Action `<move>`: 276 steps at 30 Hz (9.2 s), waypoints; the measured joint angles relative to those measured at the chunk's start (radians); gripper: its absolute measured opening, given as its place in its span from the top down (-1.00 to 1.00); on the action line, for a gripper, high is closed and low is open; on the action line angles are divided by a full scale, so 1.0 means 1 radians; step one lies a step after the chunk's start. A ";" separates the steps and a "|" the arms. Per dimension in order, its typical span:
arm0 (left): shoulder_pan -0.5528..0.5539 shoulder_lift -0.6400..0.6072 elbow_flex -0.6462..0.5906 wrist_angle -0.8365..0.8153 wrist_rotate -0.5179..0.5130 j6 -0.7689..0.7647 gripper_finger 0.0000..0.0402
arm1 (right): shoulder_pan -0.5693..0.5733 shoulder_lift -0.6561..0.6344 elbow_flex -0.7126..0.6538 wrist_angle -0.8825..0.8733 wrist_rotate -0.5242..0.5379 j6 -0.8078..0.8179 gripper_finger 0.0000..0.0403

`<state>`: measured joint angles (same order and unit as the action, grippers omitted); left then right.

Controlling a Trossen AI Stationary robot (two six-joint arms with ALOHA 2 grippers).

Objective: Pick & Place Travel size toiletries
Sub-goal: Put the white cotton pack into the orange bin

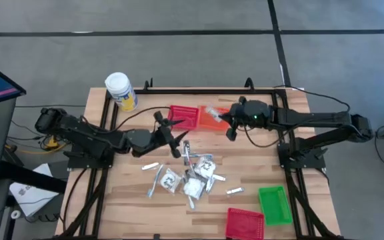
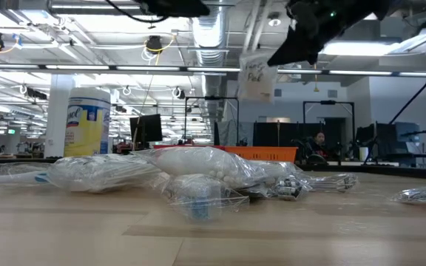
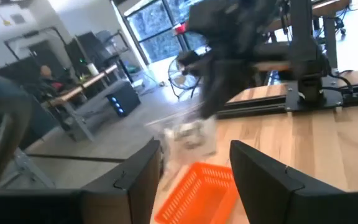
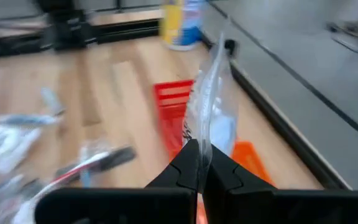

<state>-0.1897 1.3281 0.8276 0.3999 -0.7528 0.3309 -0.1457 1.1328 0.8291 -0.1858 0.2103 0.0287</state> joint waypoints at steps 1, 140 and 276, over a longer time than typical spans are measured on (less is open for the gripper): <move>0.016 0.000 -0.008 0.000 0.020 -0.013 0.10 | 0.013 0.000 0.000 -0.002 -0.004 -0.021 1.00; 0.256 0.133 -0.059 0.142 0.737 -0.205 1.00 | 0.175 0.213 0.195 -0.135 -0.002 -0.037 0.72; 0.241 0.133 -0.059 0.144 0.492 -0.216 0.37 | -0.043 0.344 0.090 -0.330 0.163 -0.193 1.00</move>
<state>0.0509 1.4612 0.7685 0.5434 -0.2611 0.1150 -0.1890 1.4773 0.9195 -0.5156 0.3731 -0.1648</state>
